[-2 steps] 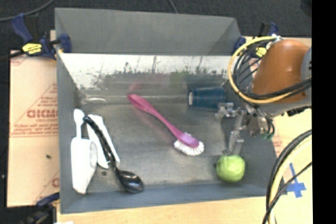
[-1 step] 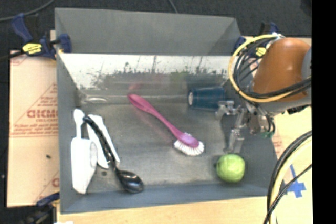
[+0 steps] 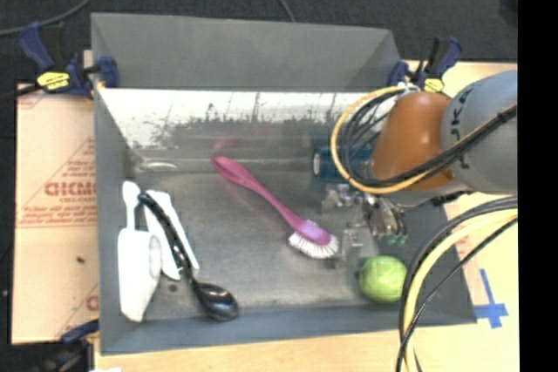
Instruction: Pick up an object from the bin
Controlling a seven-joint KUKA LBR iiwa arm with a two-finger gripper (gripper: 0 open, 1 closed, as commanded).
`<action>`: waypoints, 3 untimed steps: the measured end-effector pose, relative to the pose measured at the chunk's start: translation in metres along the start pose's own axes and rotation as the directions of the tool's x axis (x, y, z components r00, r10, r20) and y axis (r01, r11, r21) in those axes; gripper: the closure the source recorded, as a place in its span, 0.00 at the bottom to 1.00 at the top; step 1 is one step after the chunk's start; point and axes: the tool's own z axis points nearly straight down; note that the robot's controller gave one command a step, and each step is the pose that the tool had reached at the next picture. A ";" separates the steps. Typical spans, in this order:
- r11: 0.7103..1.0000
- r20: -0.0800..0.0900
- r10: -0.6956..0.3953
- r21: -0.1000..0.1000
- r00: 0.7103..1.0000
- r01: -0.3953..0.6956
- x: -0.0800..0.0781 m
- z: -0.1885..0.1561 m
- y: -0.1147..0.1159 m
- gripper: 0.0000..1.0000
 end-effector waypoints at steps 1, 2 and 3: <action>0.997 0.001 0.071 0.001 0.997 -0.071 0.034 0.001 0.040 0.00; 0.960 0.005 0.278 -0.001 0.960 -0.278 0.023 0.004 0.023 0.00; 0.972 0.002 0.233 0.001 0.972 -0.233 0.021 0.005 0.072 0.00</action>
Offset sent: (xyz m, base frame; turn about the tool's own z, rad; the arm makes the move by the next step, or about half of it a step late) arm -0.0205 0.0171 -0.0061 0.3569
